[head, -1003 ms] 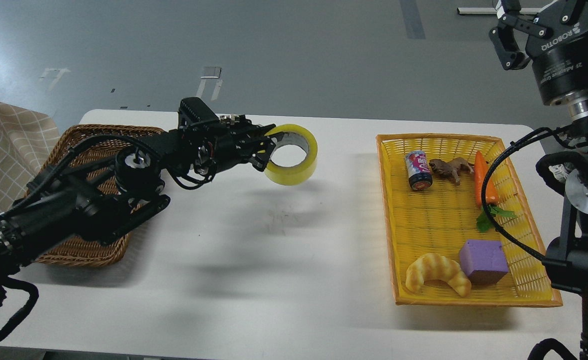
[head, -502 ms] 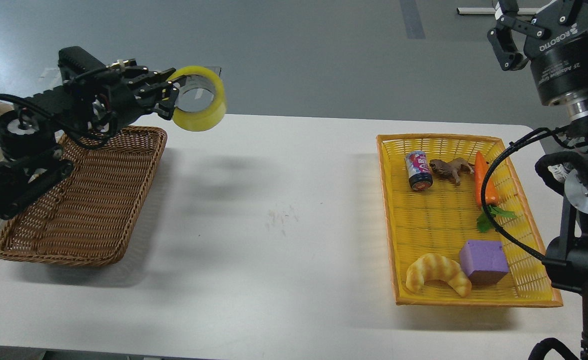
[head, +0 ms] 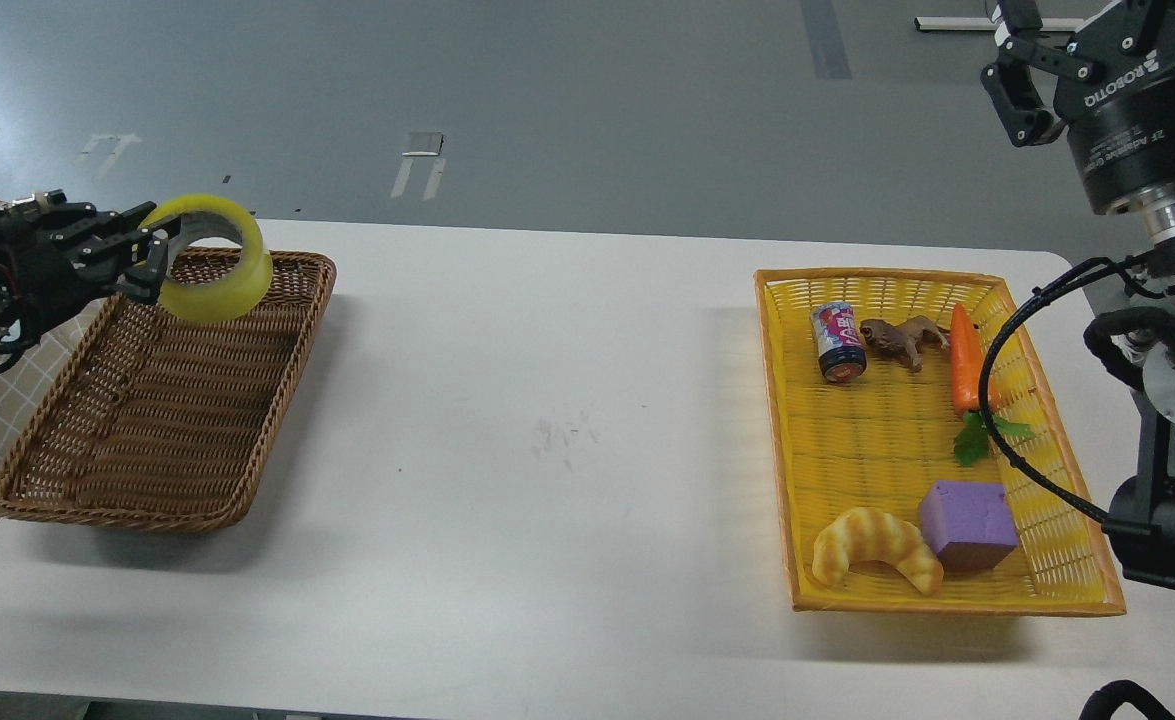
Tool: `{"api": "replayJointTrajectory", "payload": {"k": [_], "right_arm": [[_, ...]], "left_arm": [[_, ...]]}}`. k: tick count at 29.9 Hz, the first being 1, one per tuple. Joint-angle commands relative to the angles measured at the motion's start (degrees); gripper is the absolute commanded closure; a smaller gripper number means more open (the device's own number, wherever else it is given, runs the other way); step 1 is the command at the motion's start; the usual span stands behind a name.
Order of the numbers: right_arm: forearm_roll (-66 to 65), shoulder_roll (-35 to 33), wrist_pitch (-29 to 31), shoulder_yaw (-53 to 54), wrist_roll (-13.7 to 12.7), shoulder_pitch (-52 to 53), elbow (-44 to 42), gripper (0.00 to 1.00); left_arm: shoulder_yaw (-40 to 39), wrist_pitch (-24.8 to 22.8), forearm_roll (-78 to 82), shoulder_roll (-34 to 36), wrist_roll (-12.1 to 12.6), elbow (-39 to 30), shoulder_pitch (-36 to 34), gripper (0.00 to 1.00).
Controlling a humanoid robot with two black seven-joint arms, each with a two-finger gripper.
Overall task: Place and transfer tape with both arms
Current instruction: 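Lift the tape with the left gripper and move it over the wicker basket, then lower the tape into the basket and open the left gripper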
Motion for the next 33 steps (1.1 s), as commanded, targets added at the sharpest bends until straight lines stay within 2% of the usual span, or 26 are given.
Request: {"api": "replayJointTrajectory", "payload": {"k": [1, 6, 16, 20, 23, 24, 26, 30, 33], "right_arm": [[0.0, -0.1, 0.3, 0.0, -0.3, -0.1, -0.1, 0.0], [0.0, -0.1, 0.3, -1.1, -1.4, 0.0, -0.2, 0.0], [-0.1, -0.1, 0.3, -1.4, -1.5, -0.1, 0.3, 0.0], [-0.1, -0.1, 0.2, -1.3, -1.5, -0.2, 0.4, 0.0], [-0.1, -0.1, 0.2, -1.2, -1.5, -0.2, 0.4, 0.0], [-0.1, -0.1, 0.1, -1.2, -1.5, -0.1, 0.4, 0.0], [-0.1, -0.2, -0.1, -1.2, -1.5, -0.1, 0.4, 0.0], [-0.1, -0.2, -0.1, -1.2, -1.5, -0.1, 0.4, 0.0], [-0.1, -0.2, -0.2, -1.2, -1.5, 0.0, 0.4, 0.0]], "left_arm": [[0.0, 2.6, -3.5, 0.2, -1.9, 2.9, 4.8, 0.88], [0.0, 5.6, -5.7, -0.2, -3.8, 3.1, 9.9, 0.88], [0.0, 6.3, -5.9, -1.8, -3.8, 4.2, 11.3, 0.85], [0.0, 6.3, -6.3, -4.3, -4.1, 6.3, 11.2, 0.77], [0.0, 6.3, -6.8, -5.1, -5.3, 6.7, 11.3, 0.61], [0.0, 6.3, -7.1, -5.7, -5.7, 7.1, 11.3, 0.47], [-0.1, 6.3, -7.6, -6.6, -5.9, 8.9, 11.2, 0.26], [0.0, 6.3, -8.4, -7.9, -6.4, 11.5, 10.9, 0.1], [-0.4, 6.3, -9.6, -7.8, -7.2, 11.7, 10.2, 0.06]]}}
